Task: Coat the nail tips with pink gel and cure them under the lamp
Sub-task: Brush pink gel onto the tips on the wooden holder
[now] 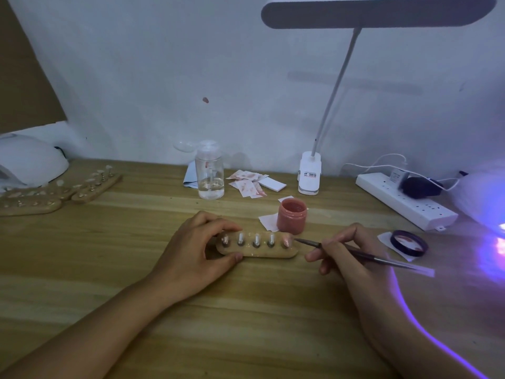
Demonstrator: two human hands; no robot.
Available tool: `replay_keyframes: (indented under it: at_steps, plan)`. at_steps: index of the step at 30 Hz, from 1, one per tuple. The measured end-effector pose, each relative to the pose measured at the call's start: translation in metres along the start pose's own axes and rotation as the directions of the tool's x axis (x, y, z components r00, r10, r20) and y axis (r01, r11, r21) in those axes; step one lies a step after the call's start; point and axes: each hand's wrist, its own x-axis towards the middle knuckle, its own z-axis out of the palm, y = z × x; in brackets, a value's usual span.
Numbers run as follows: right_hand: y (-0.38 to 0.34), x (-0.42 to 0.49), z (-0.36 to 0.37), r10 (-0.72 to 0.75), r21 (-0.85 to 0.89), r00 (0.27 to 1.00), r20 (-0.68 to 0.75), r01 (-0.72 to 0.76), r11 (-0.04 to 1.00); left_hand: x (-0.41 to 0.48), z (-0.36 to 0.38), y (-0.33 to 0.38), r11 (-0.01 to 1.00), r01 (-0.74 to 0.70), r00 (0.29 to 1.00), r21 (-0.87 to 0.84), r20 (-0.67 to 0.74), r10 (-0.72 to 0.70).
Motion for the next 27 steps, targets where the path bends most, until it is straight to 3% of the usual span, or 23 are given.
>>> replay_keyframes:
  at_steps: [8, 14, 17, 21, 27]
  plan:
    - [0.000, 0.000, 0.000, -0.011, 0.007, 1.000, -0.028, 0.012, 1.000, -0.001, 0.000, 0.002, 0.999, -0.023, 1.000, 0.022, -0.020, 0.024]
    - [-0.011, -0.002, 0.000, -0.189, -0.120, 0.978, -0.090, 0.178, 0.977, 0.000, 0.000, 0.003, 0.999, -0.024, 1.000, 0.025, -0.012, 0.025]
    - [-0.016, 0.011, -0.001, -0.065, -0.095, 0.993, -0.100, 0.056, 0.994, -0.001, -0.001, 0.003, 0.999, -0.034, 0.999, 0.037, -0.007, 0.034]
    - [-0.024, 0.051, 0.001, 0.077, -0.191, 0.988, -0.135, -0.103, 0.976, 0.000, -0.001, 0.002, 0.997, -0.049, 0.999, 0.055, 0.003, 0.049]
    - [-0.023, 0.090, 0.011, 0.126, -0.520, 0.989, -0.071, -0.145, 0.842, 0.000, 0.000, 0.000, 0.996, -0.069, 0.997, 0.055, -0.018, 0.070]
